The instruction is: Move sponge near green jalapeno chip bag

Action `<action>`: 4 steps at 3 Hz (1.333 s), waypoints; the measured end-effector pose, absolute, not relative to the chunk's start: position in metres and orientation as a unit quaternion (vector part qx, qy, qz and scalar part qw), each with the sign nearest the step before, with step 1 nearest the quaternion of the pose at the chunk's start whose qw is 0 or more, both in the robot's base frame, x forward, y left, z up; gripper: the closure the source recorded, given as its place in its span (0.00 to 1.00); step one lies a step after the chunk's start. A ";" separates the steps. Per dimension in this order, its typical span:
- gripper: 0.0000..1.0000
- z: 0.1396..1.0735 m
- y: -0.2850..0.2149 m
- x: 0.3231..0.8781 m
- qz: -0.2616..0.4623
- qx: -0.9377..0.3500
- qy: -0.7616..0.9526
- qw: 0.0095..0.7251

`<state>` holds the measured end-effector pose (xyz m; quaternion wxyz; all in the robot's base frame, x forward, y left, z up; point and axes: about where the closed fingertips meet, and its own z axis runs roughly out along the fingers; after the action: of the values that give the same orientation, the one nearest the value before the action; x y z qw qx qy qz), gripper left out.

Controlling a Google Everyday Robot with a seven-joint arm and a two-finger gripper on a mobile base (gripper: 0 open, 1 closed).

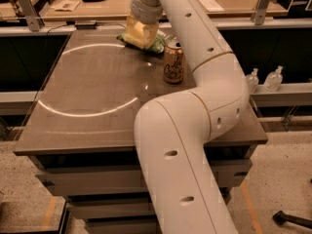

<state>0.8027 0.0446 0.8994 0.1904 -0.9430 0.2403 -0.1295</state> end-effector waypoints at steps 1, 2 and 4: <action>1.00 0.882 0.037 0.803 -0.102 -0.940 0.237 0.224; 1.00 0.874 0.032 0.802 -0.086 -0.939 0.229 0.241; 0.58 0.878 0.027 0.802 -0.090 -0.937 0.236 0.239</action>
Offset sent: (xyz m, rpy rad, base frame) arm 0.0325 -0.0384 -0.0031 0.1274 0.1279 0.0859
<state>0.8021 0.0267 0.8775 0.2390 -0.9375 0.2363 -0.0904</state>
